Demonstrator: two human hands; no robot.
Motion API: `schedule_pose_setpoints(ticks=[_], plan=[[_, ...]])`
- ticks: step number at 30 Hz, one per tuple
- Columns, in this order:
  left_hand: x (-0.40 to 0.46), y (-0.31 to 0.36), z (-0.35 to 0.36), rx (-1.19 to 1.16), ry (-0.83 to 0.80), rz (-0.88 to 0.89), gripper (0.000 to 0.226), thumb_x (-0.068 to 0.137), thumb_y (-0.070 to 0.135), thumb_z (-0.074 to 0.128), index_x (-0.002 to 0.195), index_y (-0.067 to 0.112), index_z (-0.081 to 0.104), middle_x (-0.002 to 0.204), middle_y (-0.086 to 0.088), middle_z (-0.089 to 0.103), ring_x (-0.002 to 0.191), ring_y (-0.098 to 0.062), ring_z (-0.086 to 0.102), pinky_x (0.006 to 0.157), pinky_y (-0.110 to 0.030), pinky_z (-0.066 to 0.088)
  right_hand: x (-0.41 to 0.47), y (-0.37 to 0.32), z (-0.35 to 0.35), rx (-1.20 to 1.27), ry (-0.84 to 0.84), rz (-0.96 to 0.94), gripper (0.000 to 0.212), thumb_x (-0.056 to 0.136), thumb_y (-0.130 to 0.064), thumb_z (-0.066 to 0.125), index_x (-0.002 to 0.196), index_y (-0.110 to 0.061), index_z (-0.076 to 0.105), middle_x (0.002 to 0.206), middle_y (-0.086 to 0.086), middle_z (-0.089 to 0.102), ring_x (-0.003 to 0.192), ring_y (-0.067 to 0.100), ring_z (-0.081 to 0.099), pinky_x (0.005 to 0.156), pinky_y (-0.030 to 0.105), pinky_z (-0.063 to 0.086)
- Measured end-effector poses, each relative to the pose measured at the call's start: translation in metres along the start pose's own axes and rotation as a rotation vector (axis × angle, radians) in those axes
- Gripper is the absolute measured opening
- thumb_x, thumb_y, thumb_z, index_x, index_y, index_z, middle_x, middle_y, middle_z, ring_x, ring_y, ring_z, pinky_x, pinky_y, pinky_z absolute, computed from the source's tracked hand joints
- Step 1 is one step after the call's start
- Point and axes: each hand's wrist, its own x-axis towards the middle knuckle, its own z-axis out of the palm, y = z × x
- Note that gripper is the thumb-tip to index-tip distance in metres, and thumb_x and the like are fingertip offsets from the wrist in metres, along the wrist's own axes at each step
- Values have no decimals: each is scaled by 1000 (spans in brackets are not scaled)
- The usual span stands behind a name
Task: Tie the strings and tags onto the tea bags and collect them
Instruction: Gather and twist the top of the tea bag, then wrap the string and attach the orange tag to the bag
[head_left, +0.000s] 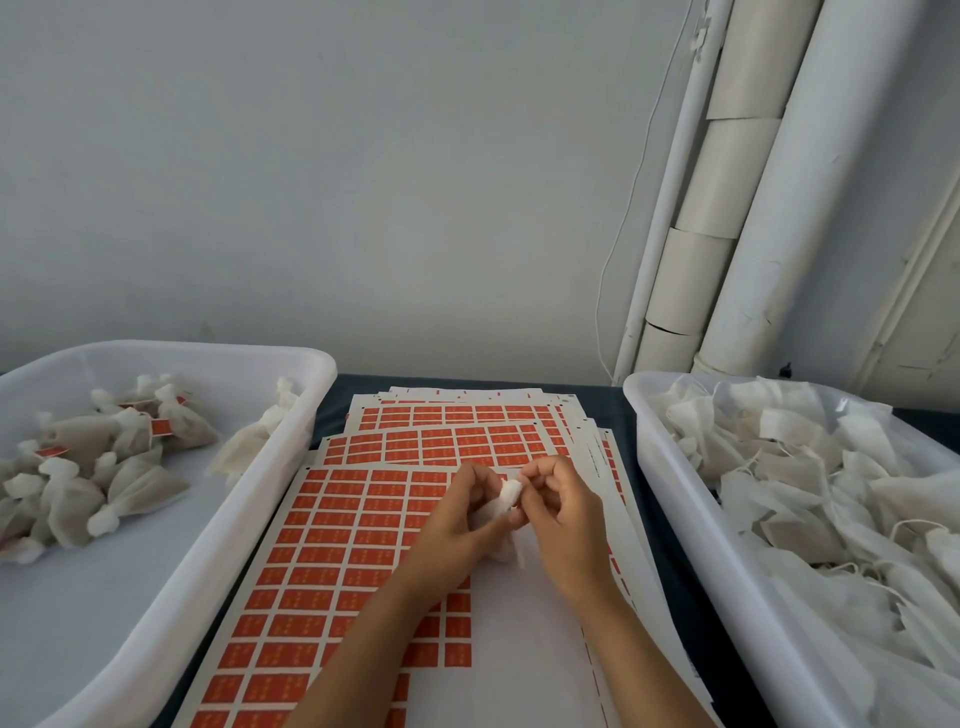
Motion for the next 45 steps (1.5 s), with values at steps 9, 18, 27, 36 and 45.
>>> schedule_pose_setpoints(ticks=[9,18,27,36,45], plan=[[3,-3,-2,44,123,29,6,93,25,53,92,24,58,75,11,60,66,0,57,64,-12,48,1,3,-5,-295,-91,-136,17,84,-20,66,85,-26,51,75,-24,54,75,-10,59,64,2,45],[7,-2,-1,89,220,8,18,94,24,53,78,16,57,66,4,58,57,-1,54,57,-9,46,3,1,-7,-365,89,-34,18,85,-20,65,88,-21,48,82,-12,59,66,3,61,60,2,45],[4,-3,-4,31,228,-57,17,93,28,54,85,15,61,70,4,62,60,0,57,58,-8,46,5,7,-7,-327,106,46,16,83,-16,68,84,-20,52,75,-13,60,64,6,62,61,12,53],[8,-7,-2,88,210,-66,22,93,23,56,74,12,57,62,2,55,54,1,51,54,-6,43,8,13,-6,-335,110,220,27,80,-25,70,71,-30,45,75,-26,53,57,5,62,50,6,40],[9,-7,-5,20,293,-112,20,95,19,51,77,11,55,67,-5,58,57,-12,61,54,-16,52,9,24,-4,-402,-103,201,8,88,-28,61,94,-27,55,101,-14,60,79,-1,56,69,2,38]])
